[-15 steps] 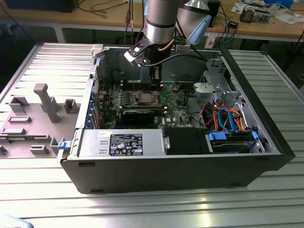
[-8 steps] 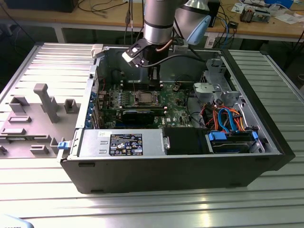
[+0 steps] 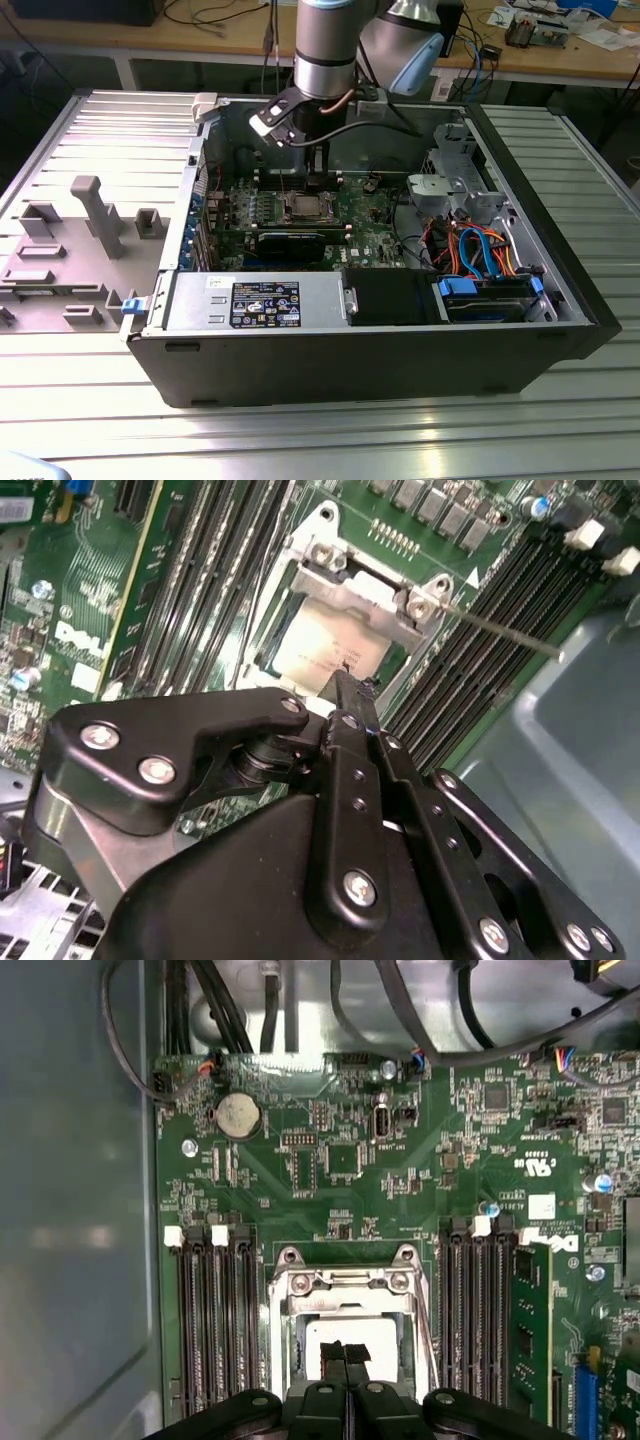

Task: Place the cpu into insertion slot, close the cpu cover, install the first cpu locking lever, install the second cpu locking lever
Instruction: 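Close the cpu cover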

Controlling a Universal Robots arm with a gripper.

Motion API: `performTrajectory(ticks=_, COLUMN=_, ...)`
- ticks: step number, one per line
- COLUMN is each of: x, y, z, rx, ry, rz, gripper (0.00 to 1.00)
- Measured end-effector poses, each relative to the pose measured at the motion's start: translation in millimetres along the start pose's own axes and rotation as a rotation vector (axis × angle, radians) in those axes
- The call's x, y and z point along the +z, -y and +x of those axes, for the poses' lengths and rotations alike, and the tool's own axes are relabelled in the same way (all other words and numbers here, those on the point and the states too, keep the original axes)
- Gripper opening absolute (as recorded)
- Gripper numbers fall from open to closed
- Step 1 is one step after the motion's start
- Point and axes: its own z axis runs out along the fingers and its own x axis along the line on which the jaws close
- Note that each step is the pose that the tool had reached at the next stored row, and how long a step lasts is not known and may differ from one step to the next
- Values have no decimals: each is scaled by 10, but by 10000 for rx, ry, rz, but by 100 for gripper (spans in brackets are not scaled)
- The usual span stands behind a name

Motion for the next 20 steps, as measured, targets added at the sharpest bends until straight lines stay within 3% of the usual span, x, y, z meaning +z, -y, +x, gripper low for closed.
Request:
performTrajectory(ticks=7, x=67, y=139, z=1, rx=1, ry=-1, rz=-1, gripper=11)
performTrajectory(ticks=14, x=165, y=235, z=2, rx=1, ry=0, rz=0, gripper=11)
performTrajectory(ticks=20, x=236, y=247, z=3, rx=0, ry=8, rz=5, gripper=11)
